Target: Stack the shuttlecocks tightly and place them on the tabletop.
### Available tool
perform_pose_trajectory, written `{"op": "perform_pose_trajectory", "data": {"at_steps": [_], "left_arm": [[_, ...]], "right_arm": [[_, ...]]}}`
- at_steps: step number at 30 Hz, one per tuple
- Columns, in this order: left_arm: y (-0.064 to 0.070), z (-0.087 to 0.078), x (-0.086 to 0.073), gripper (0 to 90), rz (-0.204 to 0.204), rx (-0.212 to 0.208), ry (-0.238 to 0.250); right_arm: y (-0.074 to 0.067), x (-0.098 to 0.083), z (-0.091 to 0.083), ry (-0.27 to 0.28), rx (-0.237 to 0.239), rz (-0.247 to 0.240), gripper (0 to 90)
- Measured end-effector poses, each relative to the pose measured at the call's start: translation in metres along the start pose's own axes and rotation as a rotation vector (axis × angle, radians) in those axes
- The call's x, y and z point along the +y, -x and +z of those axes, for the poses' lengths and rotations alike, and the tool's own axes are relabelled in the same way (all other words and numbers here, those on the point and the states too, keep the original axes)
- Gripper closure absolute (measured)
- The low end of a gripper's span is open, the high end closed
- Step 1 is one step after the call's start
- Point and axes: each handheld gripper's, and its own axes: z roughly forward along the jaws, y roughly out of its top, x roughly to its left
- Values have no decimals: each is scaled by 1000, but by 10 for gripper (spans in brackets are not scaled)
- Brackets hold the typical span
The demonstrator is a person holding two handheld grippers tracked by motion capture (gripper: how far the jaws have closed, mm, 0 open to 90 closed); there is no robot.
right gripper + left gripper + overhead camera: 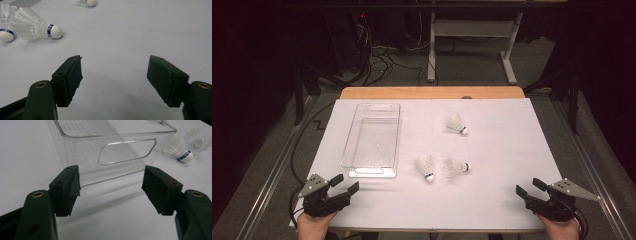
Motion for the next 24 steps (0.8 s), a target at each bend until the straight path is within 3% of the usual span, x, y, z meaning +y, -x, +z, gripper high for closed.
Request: {"op": "perform_pose_trajectory", "data": {"at_steps": [24], "left_arm": [[5, -1, 3, 318, -15, -19, -4]], "right_arm": [[0, 0, 0, -4, -1, 1, 288]]}}
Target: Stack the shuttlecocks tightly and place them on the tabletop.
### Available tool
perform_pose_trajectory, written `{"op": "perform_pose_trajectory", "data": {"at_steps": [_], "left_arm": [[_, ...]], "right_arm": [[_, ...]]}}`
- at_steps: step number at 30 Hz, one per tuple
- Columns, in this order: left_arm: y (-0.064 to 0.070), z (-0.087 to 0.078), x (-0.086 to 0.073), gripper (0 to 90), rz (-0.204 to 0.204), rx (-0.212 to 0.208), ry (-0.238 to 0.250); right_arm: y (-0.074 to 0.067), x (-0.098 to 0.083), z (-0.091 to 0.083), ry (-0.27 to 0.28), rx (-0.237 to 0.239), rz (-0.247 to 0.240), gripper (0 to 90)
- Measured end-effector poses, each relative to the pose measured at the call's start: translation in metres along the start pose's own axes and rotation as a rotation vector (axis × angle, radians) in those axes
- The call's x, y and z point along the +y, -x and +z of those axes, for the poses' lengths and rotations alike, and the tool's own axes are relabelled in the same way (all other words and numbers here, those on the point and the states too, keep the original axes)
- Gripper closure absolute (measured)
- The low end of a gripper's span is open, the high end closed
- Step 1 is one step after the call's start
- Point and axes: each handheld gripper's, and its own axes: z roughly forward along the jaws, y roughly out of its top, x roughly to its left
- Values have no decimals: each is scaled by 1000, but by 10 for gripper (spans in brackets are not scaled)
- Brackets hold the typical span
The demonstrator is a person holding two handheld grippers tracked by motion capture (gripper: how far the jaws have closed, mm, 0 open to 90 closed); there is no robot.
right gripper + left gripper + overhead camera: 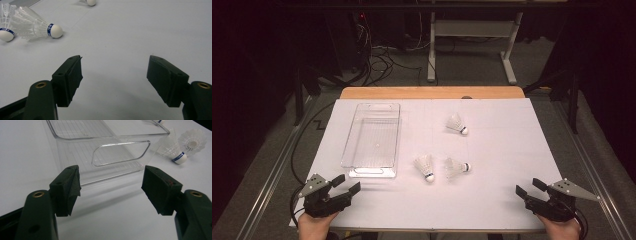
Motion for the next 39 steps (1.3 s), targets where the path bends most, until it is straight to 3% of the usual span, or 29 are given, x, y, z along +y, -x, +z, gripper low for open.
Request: {"op": "perform_pose_trajectory", "data": {"at_steps": [23, 39], "left_arm": [[10, 0, 10, 336, 1, -20, -5], [18, 2, 17, 338, 28, -32, -2]], "right_arm": [[0, 0, 0, -1, -1, -3, 289], [-1, 0, 0, -2, 1, -3, 289]]}}
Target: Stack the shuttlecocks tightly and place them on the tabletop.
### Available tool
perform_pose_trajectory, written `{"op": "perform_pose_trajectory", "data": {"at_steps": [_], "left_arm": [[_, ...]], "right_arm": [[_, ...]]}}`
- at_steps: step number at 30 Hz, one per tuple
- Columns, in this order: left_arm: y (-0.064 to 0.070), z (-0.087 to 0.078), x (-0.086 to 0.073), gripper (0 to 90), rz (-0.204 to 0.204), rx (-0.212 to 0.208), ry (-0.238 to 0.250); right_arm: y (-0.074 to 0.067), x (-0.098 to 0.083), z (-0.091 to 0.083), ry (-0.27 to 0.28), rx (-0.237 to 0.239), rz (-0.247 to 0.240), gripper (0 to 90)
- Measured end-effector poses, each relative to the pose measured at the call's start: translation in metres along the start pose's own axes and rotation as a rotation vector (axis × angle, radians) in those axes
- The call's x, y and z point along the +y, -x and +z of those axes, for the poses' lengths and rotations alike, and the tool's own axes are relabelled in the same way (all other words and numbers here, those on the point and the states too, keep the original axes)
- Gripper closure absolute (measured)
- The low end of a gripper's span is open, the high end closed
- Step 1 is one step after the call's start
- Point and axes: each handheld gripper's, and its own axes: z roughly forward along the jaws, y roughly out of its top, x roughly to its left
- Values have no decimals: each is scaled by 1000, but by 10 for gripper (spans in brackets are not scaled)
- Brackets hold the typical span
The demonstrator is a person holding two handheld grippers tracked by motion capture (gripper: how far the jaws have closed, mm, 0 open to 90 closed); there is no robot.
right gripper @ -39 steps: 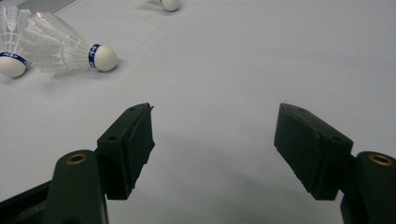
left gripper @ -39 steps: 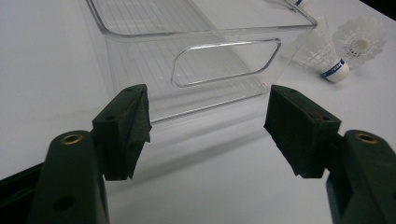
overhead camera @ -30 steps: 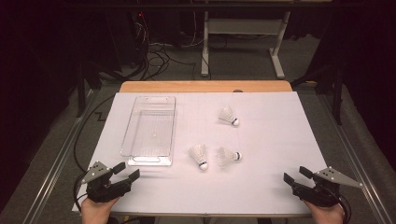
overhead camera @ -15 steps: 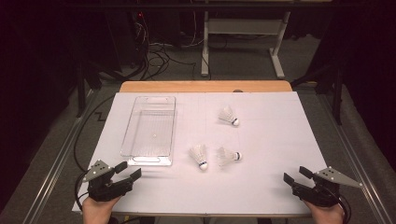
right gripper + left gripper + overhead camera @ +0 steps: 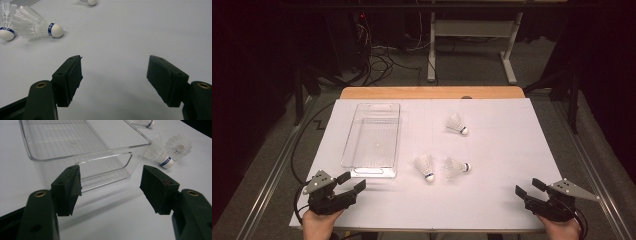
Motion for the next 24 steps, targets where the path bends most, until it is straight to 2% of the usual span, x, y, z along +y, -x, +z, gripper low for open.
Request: {"op": "perform_pose_trajectory", "data": {"at_steps": [11, 24], "left_arm": [[12, 14, 16, 339, 39, -34, 0], [27, 26, 23, 352, 63, -67, -17]], "right_arm": [[0, 0, 1, -3, 1, -2, 289], [0, 0, 1, -4, 4, -4, 289]]}}
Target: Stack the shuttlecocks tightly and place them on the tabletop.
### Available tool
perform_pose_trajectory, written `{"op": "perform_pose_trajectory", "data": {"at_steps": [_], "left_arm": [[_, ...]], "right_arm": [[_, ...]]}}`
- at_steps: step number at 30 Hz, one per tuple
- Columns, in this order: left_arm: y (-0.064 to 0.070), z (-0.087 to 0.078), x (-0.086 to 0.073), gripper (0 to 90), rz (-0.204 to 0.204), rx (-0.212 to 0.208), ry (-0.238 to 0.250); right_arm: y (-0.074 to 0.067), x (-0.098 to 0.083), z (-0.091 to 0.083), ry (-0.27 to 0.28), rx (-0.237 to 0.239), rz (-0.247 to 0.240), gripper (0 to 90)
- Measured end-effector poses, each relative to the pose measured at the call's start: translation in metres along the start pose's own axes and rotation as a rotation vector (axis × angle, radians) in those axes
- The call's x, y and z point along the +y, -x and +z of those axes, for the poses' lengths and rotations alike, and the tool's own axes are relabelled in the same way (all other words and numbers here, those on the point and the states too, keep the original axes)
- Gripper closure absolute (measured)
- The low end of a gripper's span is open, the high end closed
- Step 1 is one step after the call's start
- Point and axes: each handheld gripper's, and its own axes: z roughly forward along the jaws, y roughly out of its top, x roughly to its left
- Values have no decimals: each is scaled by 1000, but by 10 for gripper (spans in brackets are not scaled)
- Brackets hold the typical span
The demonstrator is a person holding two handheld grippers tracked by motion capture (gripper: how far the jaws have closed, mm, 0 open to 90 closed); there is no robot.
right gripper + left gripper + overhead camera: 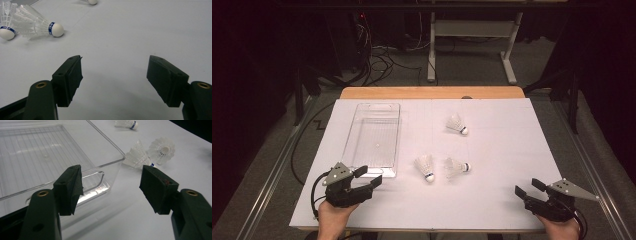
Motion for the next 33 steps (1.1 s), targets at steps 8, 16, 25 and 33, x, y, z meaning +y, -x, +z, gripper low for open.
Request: {"op": "perform_pose_trajectory", "data": {"at_steps": [8, 16, 25, 33], "left_arm": [[7, 6, 2, 351, 17, -18, -13], [13, 11, 2, 351, 28, -35, -23], [19, 16, 5, 352, 40, -53, -35], [28, 23, 8, 350, 67, -74, -53]], "right_arm": [[0, 0, 0, 0, 2, -1, 289], [0, 0, 0, -1, 3, -1, 289], [-1, 0, 1, -9, 3, -4, 290], [-1, 0, 1, -9, 5, -6, 290]]}}
